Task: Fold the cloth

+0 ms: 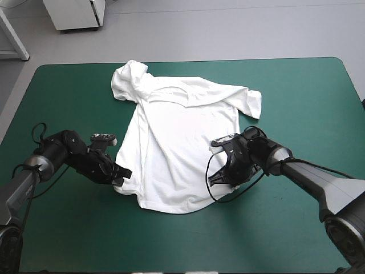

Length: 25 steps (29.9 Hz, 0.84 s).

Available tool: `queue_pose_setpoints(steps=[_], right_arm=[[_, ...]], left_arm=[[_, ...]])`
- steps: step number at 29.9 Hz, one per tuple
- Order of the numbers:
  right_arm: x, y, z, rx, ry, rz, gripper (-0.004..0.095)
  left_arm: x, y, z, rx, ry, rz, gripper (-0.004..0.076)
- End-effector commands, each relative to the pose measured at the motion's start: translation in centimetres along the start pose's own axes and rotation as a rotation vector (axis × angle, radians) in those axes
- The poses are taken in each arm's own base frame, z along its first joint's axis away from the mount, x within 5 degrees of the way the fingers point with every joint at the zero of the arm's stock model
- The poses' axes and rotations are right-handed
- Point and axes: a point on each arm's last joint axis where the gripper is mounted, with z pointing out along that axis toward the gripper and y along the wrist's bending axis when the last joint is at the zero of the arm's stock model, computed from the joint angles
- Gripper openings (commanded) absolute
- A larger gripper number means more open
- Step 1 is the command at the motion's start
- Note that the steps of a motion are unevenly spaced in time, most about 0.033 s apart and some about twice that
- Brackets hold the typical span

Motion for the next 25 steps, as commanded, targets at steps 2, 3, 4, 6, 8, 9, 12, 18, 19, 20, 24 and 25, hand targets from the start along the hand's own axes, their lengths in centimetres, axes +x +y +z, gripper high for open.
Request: queue_pose_setpoints(steps=[2,3,4,6,8,9,12,18,19,20,24,25], right_arm=[[-0.2,1.0,-5.5,-0.023,-0.071,0.027,-0.0019],[-0.4,0.8,-7.2,-0.007,-0.122,0.022,-0.0019],[-0.7,0.5,-9.8,0.012,-0.195,0.019,-0.0019],[-0.9,0.0,-13.7,0.054,-0.307,0.013,-0.0019],[-0.7,-0.5,-18.1,0.09,-0.426,0.017,-0.0019],[-0.4,-0.8,-19.9,0.103,-0.472,0.021,-0.0019],[0.6,-1.5,-26.3,0.121,-0.686,0.038,-0.0019],[3.8,-2.8,-36.7,0.153,-1.055,0.057,-0.0019],[4.5,-3.0,-38.2,0.163,-1.11,0.05,-0.0019],[5.0,-3.1,-39.2,0.169,-1.157,0.044,-0.0019],[7.7,-3.7,-43.4,0.192,-1.343,0.009,-0.0019],[8.4,-3.8,-44.3,0.196,-1.392,0.003,-0.0019]], left_arm=[[-2.1,-2.7,-6.0,0.038,-0.172,0.074,-0.0009],[-2.7,-3.3,-7.4,0.039,-0.216,0.095,-0.0009],[-3.2,-4.0,-9.0,0.05,-0.261,0.116,-0.0009],[-4.0,-5.1,-11.9,0.048,-0.337,0.161,-0.0009],[-4.6,-6.3,-15.1,0.045,-0.4,0.213,-0.0009],[-4.7,-6.8,-16.4,0.043,-0.422,0.236,-0.0009],[-5.0,-8.7,-21.1,0.035,-0.562,0.297,-0.0009],[-3.4,-12.8,-30.1,0.036,-0.887,0.431,-0.0009],[-2.9,-13.6,-31.6,0.038,-0.948,0.457,-0.0009],[-2.4,-14.1,-32.8,0.041,-1.0,0.474,-0.0009],[0.0,-16.1,-37.2,0.019,-1.22,0.546,-0.0009],[0.7,-16.6,-38.2,0.017,-1.275,0.561,-0.0009]])
